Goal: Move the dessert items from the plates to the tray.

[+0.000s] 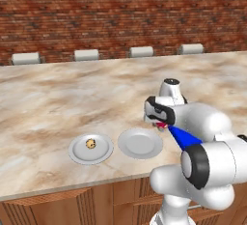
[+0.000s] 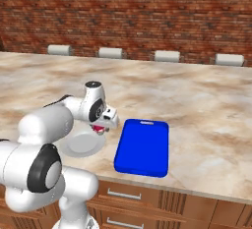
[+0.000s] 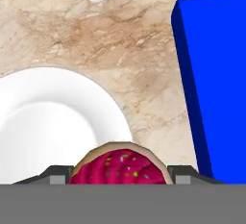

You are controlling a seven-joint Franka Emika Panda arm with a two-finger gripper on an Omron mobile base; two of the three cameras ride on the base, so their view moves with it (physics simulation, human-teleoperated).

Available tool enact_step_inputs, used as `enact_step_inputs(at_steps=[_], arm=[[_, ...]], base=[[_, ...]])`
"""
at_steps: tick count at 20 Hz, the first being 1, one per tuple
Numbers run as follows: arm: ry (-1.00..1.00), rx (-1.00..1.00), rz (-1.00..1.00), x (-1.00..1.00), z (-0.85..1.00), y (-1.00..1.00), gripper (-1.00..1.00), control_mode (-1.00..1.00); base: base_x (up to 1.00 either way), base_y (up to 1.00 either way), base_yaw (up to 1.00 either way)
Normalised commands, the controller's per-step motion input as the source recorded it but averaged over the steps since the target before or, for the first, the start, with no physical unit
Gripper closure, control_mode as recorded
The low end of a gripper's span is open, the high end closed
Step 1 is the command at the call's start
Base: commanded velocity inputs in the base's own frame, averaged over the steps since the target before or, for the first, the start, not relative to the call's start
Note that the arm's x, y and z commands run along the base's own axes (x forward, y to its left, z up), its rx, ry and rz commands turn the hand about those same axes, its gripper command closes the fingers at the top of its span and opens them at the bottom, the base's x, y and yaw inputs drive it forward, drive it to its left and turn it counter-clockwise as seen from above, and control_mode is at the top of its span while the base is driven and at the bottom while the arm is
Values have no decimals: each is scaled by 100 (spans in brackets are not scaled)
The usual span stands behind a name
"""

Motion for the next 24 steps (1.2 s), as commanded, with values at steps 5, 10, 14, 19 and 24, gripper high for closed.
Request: enact_step_inputs(at_steps=[5,10,14,19,24], arm=[[5,0,-17,0,-4,-100,100,-100],[5,0,-13,0,-25,-100,100,-100],[0,0,-1,0,-37,-78,100,-100],[1,0,0,0,-3,-9,-100,-100],[1,0,0,0,1,0,-100,-100]], base=[[0,0,0],[0,0,0],[0,0,0],[0,0,0],[0,0,0]])
